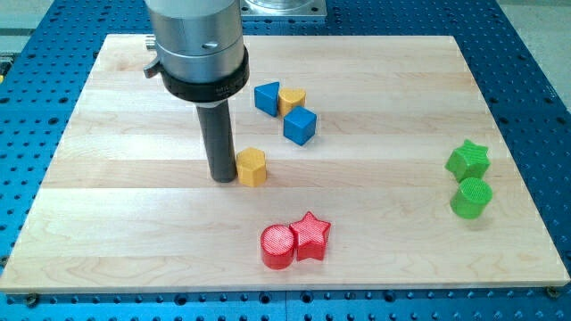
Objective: Move the green star close to the red blocks
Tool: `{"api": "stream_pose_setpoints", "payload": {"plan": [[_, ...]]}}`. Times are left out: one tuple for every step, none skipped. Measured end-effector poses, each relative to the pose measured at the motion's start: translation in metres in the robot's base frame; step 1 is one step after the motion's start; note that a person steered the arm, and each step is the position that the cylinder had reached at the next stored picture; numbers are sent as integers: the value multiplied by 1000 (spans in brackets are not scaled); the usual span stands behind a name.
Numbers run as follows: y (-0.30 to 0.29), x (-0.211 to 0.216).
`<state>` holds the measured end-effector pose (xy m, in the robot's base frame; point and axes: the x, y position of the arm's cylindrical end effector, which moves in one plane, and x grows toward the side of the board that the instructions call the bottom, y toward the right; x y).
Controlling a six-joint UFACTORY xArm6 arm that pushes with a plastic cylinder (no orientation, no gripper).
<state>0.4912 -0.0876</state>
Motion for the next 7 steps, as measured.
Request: {"api": "stream_pose_setpoints", "payload": {"plan": [[14,45],[52,-19],[63,-56],[85,-18],[236,-39],[339,-60],[326,-9]]}}
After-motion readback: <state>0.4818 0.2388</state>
